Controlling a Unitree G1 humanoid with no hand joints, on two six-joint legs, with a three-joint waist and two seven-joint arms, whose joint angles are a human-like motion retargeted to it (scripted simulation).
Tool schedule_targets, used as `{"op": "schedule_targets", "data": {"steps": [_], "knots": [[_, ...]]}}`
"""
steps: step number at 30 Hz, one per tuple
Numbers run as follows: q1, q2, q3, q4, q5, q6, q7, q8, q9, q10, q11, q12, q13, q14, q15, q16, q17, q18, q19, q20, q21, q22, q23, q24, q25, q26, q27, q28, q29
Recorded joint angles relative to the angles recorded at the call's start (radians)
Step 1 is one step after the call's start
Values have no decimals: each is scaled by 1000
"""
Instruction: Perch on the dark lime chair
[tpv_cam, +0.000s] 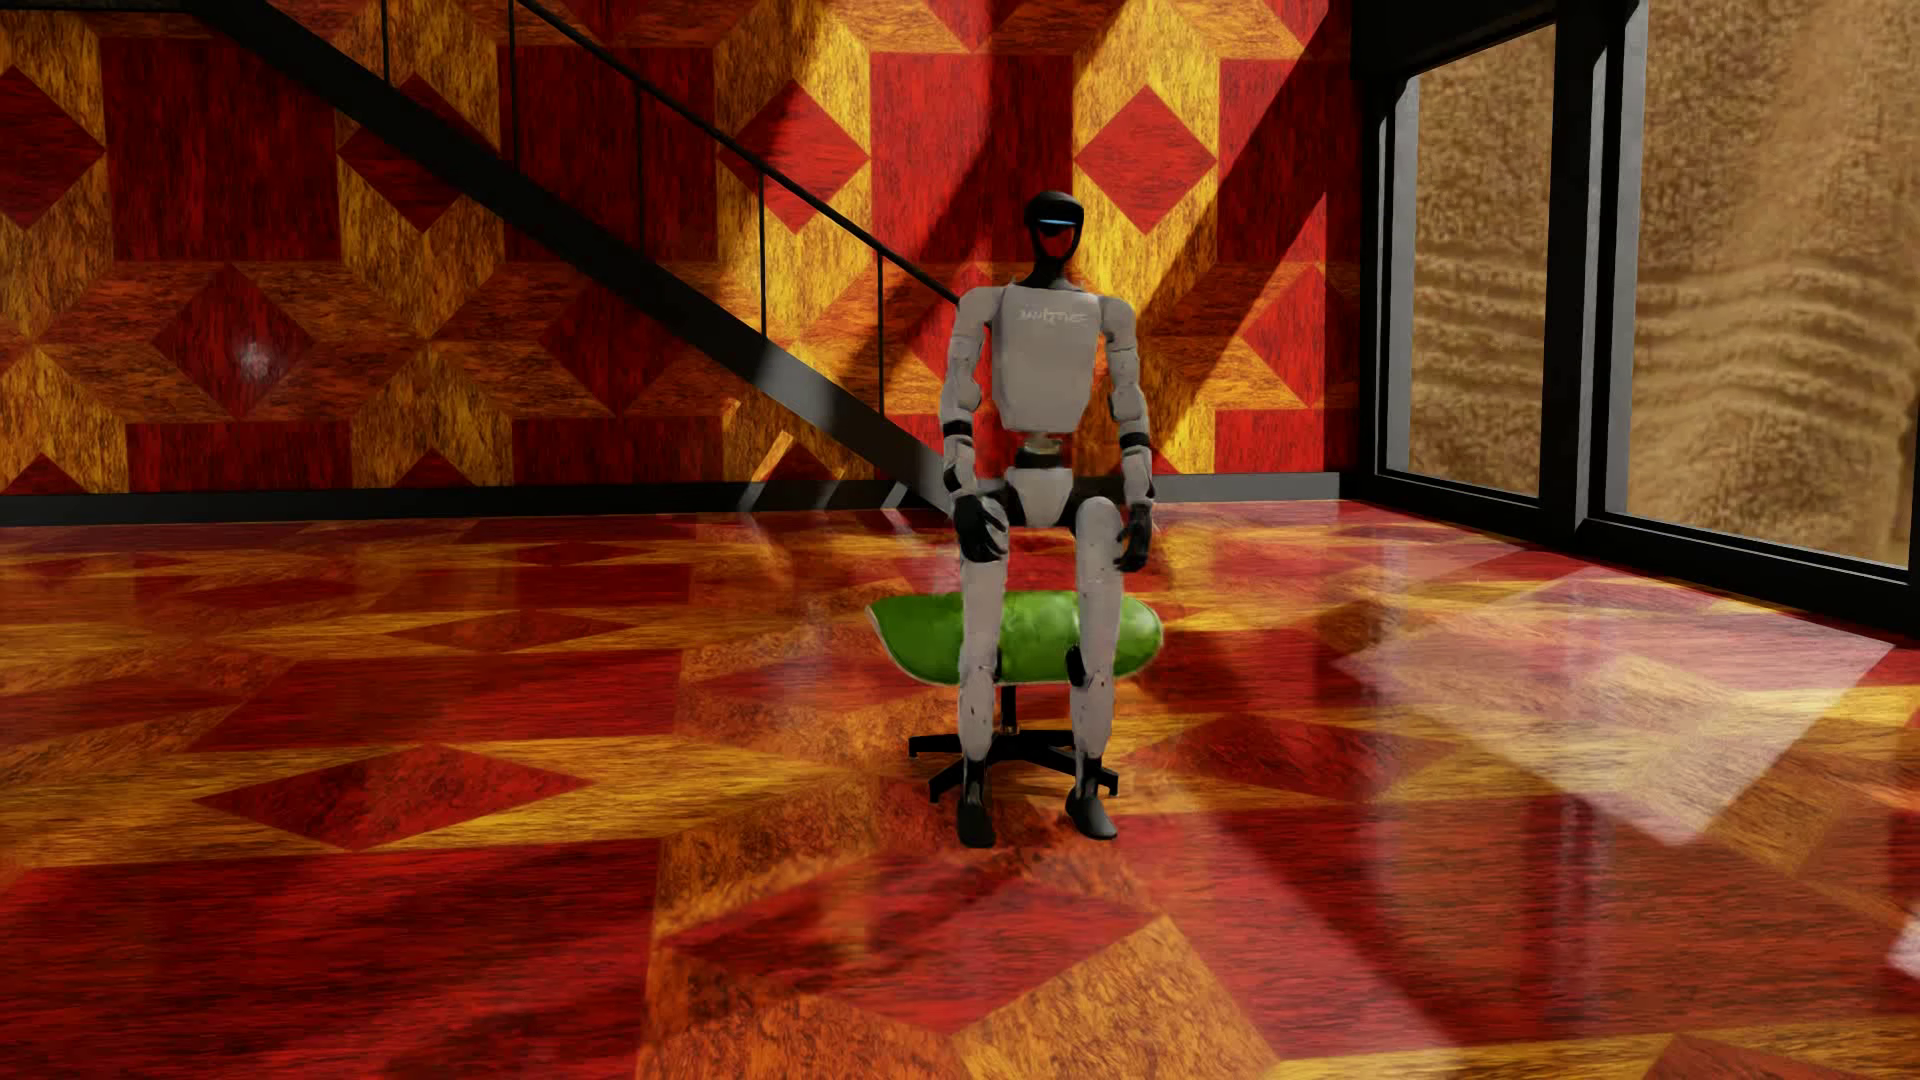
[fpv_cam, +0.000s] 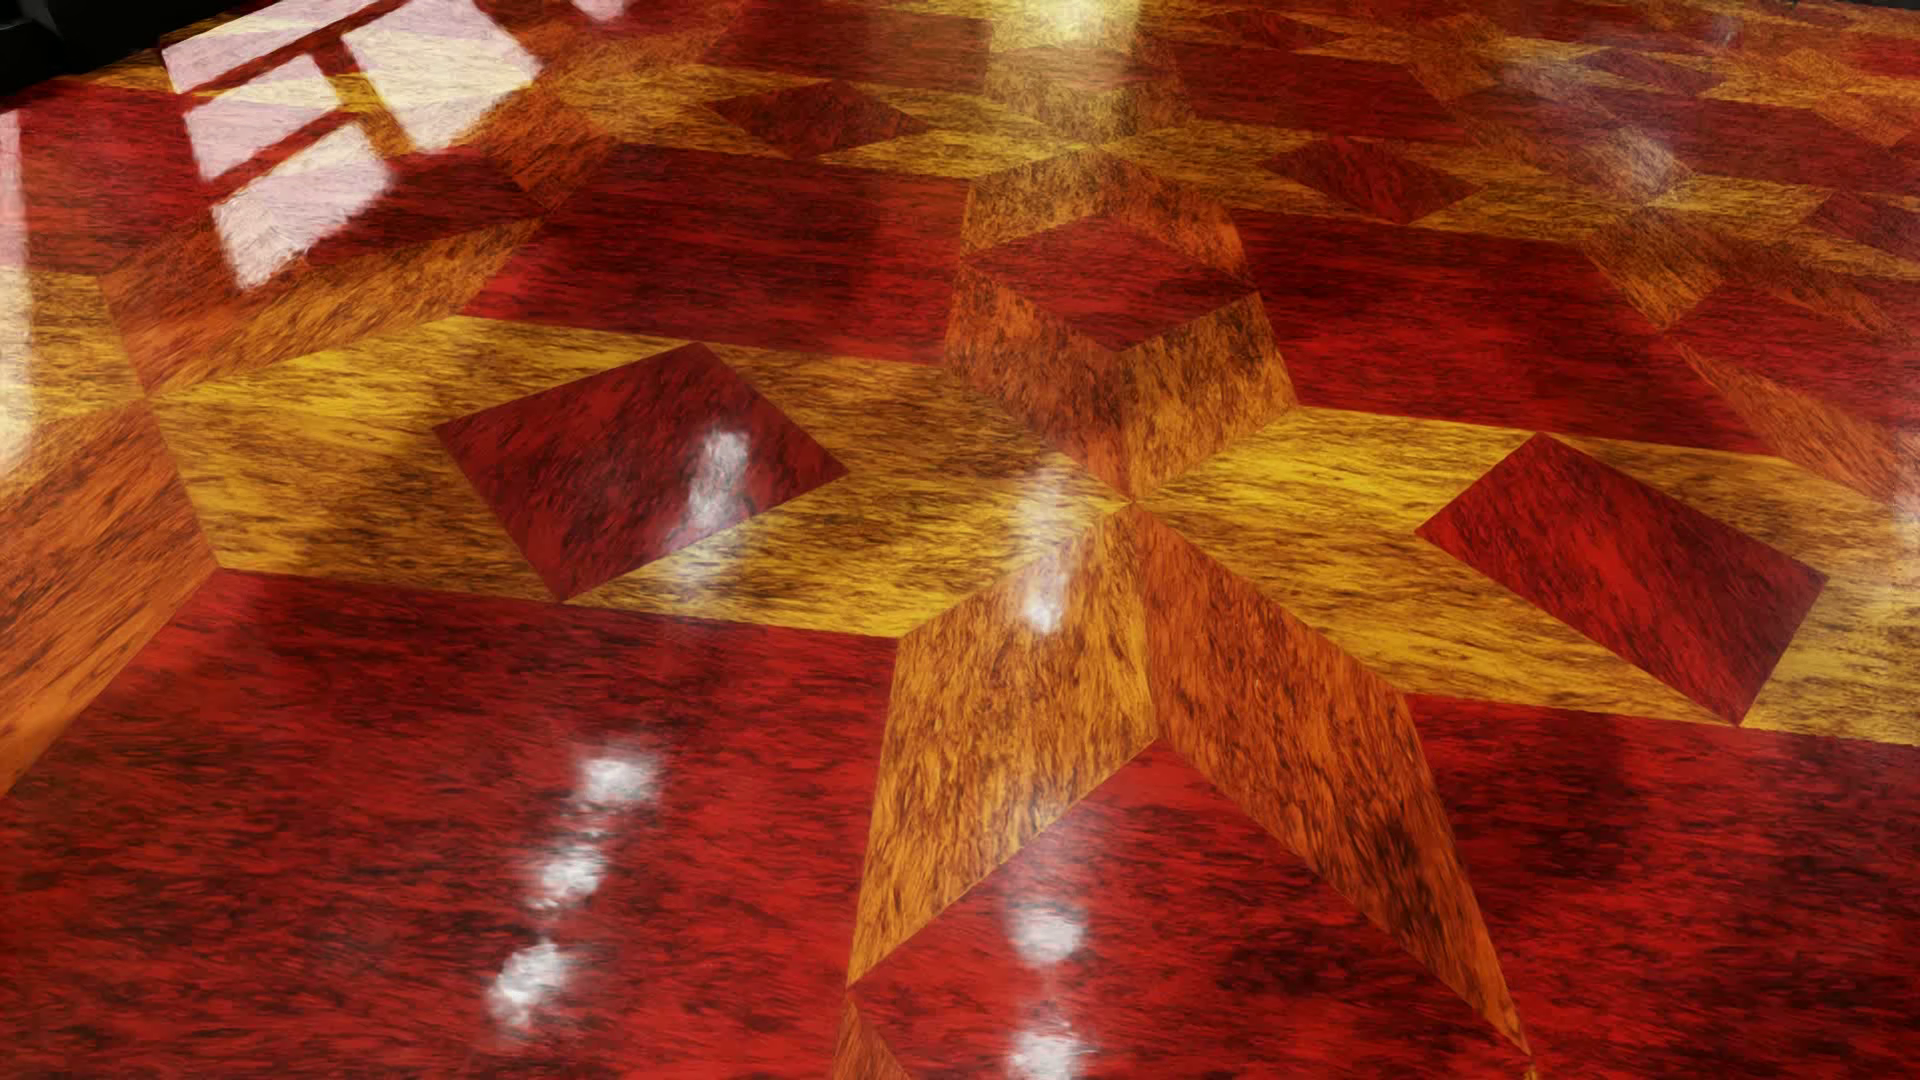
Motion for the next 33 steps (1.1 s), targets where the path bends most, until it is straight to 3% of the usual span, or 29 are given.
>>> {"op": "schedule_targets", "data": {"steps": [1,2,3,5,7,9,11,17,23,25,28,33], "knots": [[-2,-1,3,-1,1,-2,-1,-2,4,1,1,-17,-8,3,-1,30,0,3,-3,-13,8,-9,-16,-25,-26,22,-8,7,-10],[-1,4,4,2,0,-2,3,-6,4,4,0,-21,-19,2,-3,70,-28,-2,-2,-27,13,-37,-21,-14,-11,33,4,-9,-20],[-3,0,3,5,-2,0,5,-8,1,3,1,-26,-33,2,-1,112,-61,-7,4,-38,15,-60,-24,22,-7,9,-6,-38,11],[4,3,3,3,0,3,12,-13,2,1,3,-32,-52,1,-2,176,-123,-2,3,-30,33,-70,-36,74,-59,-19,-32,-63,56],[9,7,2,3,1,2,13,-12,0,1,2,-37,-63,-1,-2,198,-149,-4,0,-13,19,-2,26,49,-65,-1,-49,-14,-8],[16,15,2,6,2,0,21,-14,-3,0,-2,-38,-68,-4,-3,196,-145,-8,1,11,-14,76,131,5,-18,26,-36,60,-119],[21,11,3,6,4,0,25,-13,-8,0,6,-30,-65,-7,-4,190,-138,-6,-1,25,-36,112,196,-3,30,37,-18,97,-187],[20,15,2,5,2,-2,22,-12,-12,0,-3,9,-10,-8,-1,142,-119,-5,3,15,-19,36,106,38,-24,7,-46,46,-106],[15,-12,0,-3,-1,-1,16,-5,32,-2,35,-22,-27,8,2,60,-58,8,-2,-46,15,-15,59,28,16,18,-10,-6,-55],[2,-29,0,-7,-4,-1,18,-4,67,25,67,-53,-53,7,2,70,-59,12,-3,-69,41,-42,21,20,22,26,4,-35,-25],[-67,-102,-7,-8,-8,0,2,2,124,112,160,-126,-116,-3,-8,103,-67,22,-10,-139,103,-96,-39,49,-4,11,17,-117,-6],[-262,-341,-10,5,-47,2,-28,17,284,305,418,-289,-283,-21,-47,148,-120,-2,22,-275,228,-214,-154,93,-26,-13,0,-152,-13]]}}
